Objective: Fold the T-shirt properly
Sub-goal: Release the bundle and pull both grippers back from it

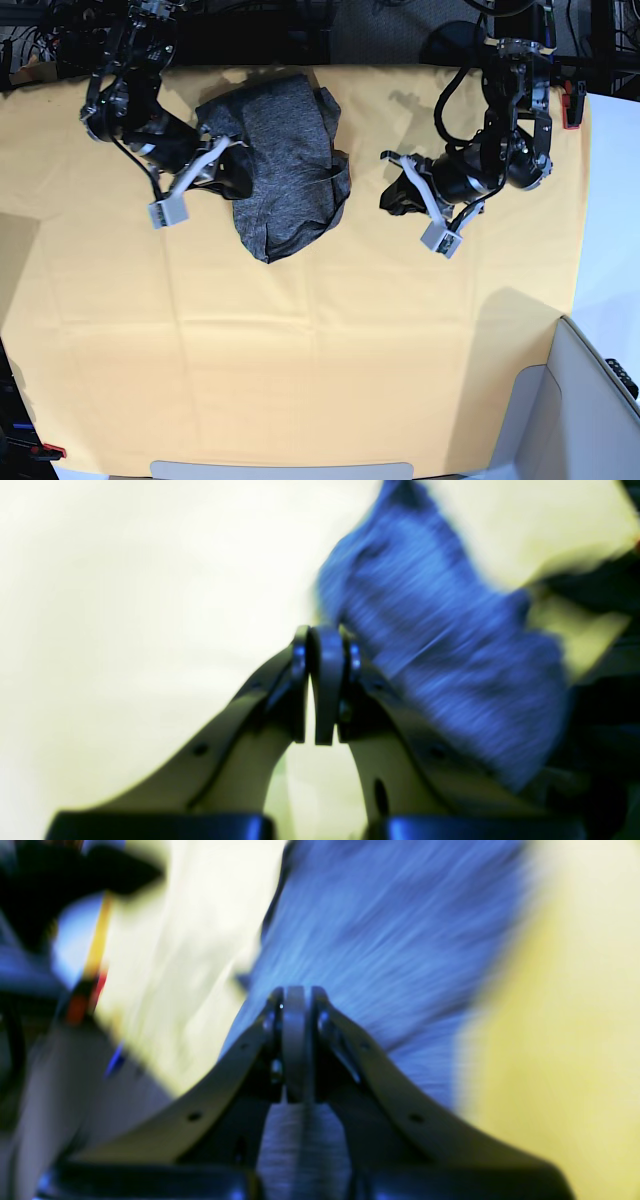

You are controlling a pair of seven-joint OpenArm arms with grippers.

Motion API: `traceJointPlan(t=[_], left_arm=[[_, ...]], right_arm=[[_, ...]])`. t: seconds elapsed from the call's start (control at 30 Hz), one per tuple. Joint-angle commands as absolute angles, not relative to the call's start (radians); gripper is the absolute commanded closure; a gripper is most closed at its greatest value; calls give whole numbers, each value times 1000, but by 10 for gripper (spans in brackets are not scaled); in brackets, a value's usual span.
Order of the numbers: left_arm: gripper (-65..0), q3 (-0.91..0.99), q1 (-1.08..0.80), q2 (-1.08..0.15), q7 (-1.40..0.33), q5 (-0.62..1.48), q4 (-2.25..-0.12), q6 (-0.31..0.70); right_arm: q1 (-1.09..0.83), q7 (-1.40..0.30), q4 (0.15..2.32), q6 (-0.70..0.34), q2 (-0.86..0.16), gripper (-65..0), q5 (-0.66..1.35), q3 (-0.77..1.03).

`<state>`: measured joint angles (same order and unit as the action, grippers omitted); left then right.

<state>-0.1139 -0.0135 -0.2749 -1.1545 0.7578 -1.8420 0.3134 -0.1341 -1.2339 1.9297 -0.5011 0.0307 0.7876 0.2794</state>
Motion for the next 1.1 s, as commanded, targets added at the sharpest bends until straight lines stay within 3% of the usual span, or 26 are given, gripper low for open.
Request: traceJointPlan(t=[0.0, 0.17, 0.3, 0.63, 1.07], left_arm=[[-3, -110, -13, -289, -1141, 774, -1867, 320], [-3, -110, -71, -298, -1139, 774, -1867, 320], [-3, -110, -120, -302, -1139, 769, -1865, 320], [-3, -111, -179, -308, -1142, 769, -1863, 320], [-3, -111, -199, -320, -1148, 769, -1865, 320]], right_arm=[[-134, -1227, 1956, -506, 27, -12, 806, 325], [-163, -1230, 1977, -506, -18, -12, 803, 503], [-217, -1227, 1975, -506, -41, -12, 797, 515], [-271, -1230, 1972, -504, 12, -11, 608, 487], [-306, -1227, 1974, -504, 62, -11, 516, 291]])
